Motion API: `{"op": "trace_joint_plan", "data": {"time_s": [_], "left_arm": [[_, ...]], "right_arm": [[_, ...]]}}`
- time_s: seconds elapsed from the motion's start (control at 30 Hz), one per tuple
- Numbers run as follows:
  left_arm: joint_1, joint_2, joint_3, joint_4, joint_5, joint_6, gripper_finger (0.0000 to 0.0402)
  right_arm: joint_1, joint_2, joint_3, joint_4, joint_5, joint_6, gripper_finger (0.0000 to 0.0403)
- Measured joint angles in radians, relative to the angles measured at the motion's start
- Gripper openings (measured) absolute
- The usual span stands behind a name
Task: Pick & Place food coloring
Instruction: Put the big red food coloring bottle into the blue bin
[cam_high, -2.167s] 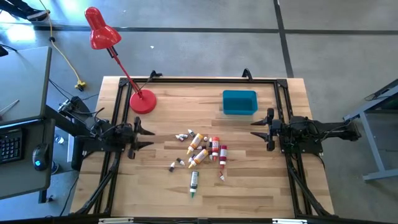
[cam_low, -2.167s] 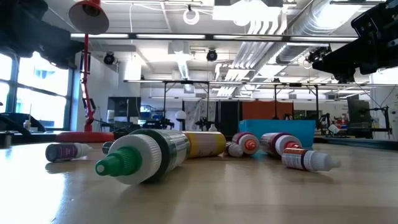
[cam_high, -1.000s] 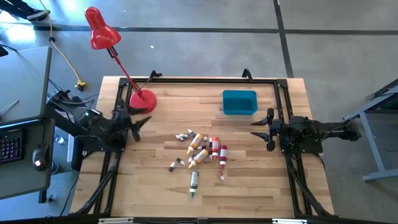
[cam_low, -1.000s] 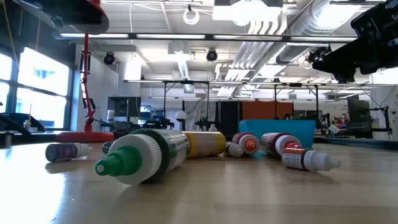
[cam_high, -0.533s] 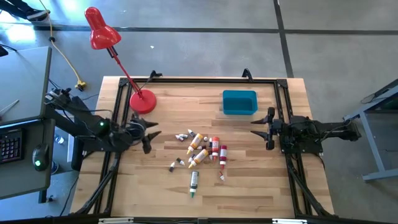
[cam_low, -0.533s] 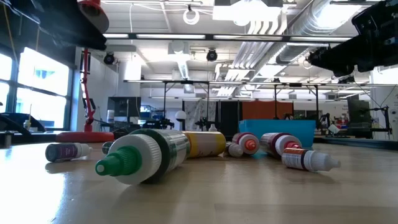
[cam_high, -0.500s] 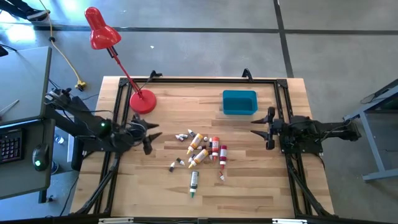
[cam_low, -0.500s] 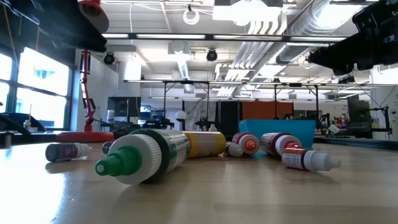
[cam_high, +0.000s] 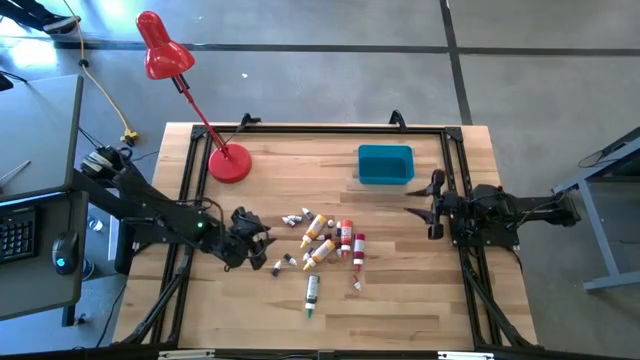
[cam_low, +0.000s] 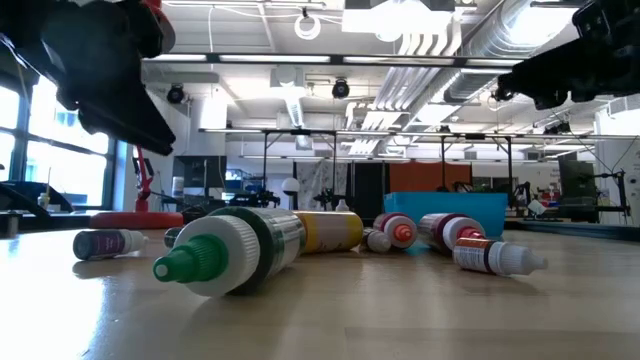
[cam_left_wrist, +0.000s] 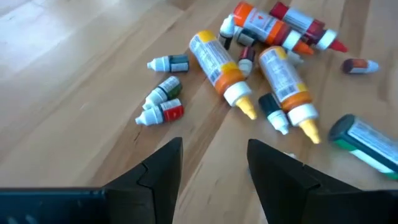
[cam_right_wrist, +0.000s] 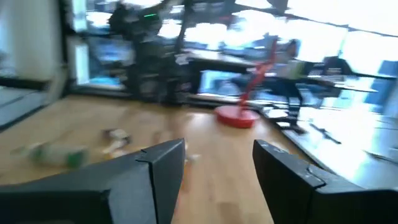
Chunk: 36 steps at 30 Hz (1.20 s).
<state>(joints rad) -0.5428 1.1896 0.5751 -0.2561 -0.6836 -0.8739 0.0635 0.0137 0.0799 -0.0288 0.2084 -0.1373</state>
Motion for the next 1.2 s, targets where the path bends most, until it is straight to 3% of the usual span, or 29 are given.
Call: {"op": "trace_joint_plan", "data": {"time_s": [0.1, 0.17, 0.4, 0.53, 0.7, 0.77, 0.93, 1.03, 1.2], "left_arm": [[0.014, 0.01, 0.0, 0.012, -0.003, 0.0, 0.0179], [0.028, 0.01, 0.0, 0.017, 0.024, 0.001, 0.0179], [0.073, 0.008, 0.0, 0.014, 0.056, 0.067, 0.0179], [0.117, 0.008, 0.0, 0.015, 0.07, 0.111, 0.0179], [0.169, 0.008, 0.0, 0.014, 0.099, 0.114, 0.0179], [0.184, 0.008, 0.0, 0.015, 0.102, 0.114, 0.0179], [0.205, 0.008, 0.0, 0.015, 0.112, 0.156, 0.0179], [0.205, 0.008, 0.0, 0.017, 0.117, 0.216, 0.0179], [0.205, 0.008, 0.0, 0.018, 0.114, 0.227, 0.0179]], "right_arm": [[0.0, 0.003, 0.0, 0.036, 0.081, -0.037, 0.0184], [0.0, 0.009, 0.0, 0.069, 0.077, -0.099, 0.0184], [0.0, 0.102, 0.001, 0.335, -0.122, -0.094, 0.0184], [0.001, 0.252, 0.001, 0.504, -0.23, -0.085, 0.0184], [0.02, 0.535, 0.001, 0.774, -0.236, -0.073, 0.0184], [0.029, 0.645, 0.001, 0.881, -0.174, -0.102, 0.0184], [0.034, 0.826, 0.002, 1.028, 0.15, -0.057, 0.0185], [0.034, 0.879, 0.002, 1.03, 0.158, 0.062, 0.0185], [0.035, 0.922, 0.002, 1.021, 0.197, 0.084, 0.0186]]}}
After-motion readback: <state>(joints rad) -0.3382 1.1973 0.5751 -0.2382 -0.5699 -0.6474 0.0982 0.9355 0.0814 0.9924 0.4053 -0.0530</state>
